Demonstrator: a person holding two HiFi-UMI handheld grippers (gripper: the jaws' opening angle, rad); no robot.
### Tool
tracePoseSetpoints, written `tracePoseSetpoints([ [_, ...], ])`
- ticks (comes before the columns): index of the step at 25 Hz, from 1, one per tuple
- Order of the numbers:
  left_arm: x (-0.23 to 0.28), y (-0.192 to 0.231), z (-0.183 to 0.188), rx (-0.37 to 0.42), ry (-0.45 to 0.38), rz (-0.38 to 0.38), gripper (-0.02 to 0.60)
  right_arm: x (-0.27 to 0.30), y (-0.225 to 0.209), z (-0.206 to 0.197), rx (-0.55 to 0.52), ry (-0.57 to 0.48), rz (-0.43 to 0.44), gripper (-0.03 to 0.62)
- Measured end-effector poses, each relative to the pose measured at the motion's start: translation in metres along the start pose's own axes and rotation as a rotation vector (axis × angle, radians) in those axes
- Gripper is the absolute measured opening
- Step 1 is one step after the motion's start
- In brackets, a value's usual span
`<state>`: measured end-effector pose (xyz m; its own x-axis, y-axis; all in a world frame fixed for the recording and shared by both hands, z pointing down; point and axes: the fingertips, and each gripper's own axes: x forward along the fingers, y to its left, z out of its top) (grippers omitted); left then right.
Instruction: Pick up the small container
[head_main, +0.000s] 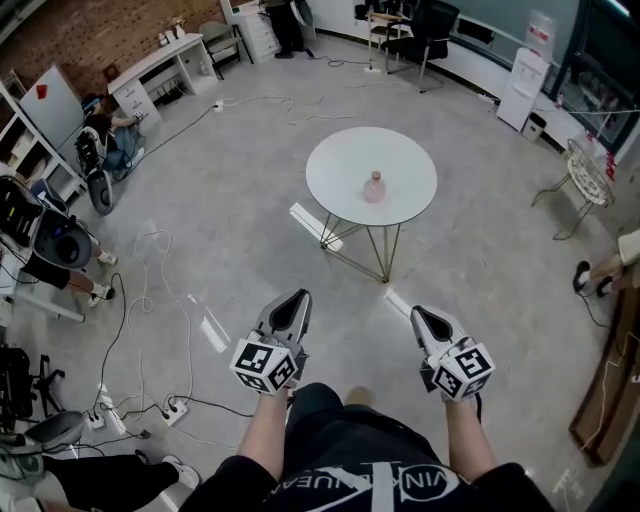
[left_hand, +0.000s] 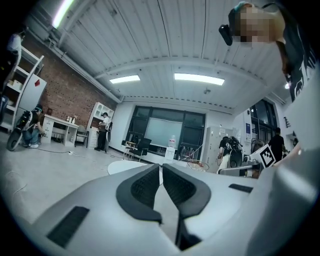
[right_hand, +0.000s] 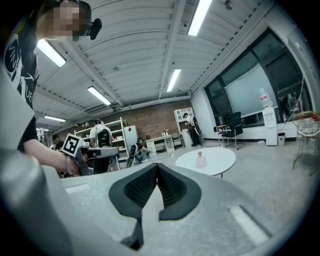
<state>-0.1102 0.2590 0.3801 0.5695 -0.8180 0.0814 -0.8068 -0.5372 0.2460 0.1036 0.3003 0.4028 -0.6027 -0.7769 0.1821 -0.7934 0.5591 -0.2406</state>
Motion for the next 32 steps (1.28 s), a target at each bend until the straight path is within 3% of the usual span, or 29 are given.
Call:
tracePoseSetpoints([
  [3, -0.002, 0.008, 0.002, -0.004, 0.004, 0.006, 0.025, 0.007, -0.005, 0.0, 0.0, 0.005, -0.037, 0.005],
  [11, 0.02, 0.034, 0.003, -0.006, 0.014, -0.015, 0.025, 0.038, -0.005, 0.002, 0.074, -0.047, 0.013, 0.005],
  [16, 0.07, 0.049, -0.01, -0.032, 0.039, -0.057, 0.025, 0.061, -0.03, 0.017, 0.079, -0.089, 0.052, 0.005],
  [24, 0.137, 0.088, -0.014, -0.049, 0.093, -0.103, 0.025, 0.12, -0.075, 0.026, 0.084, -0.052, 0.012, 0.006],
  [32, 0.199, 0.104, -0.008, -0.042, 0.134, -0.2, 0.025, 0.166, -0.101, 0.022, 0.12, 0.007, -0.019, 0.006],
])
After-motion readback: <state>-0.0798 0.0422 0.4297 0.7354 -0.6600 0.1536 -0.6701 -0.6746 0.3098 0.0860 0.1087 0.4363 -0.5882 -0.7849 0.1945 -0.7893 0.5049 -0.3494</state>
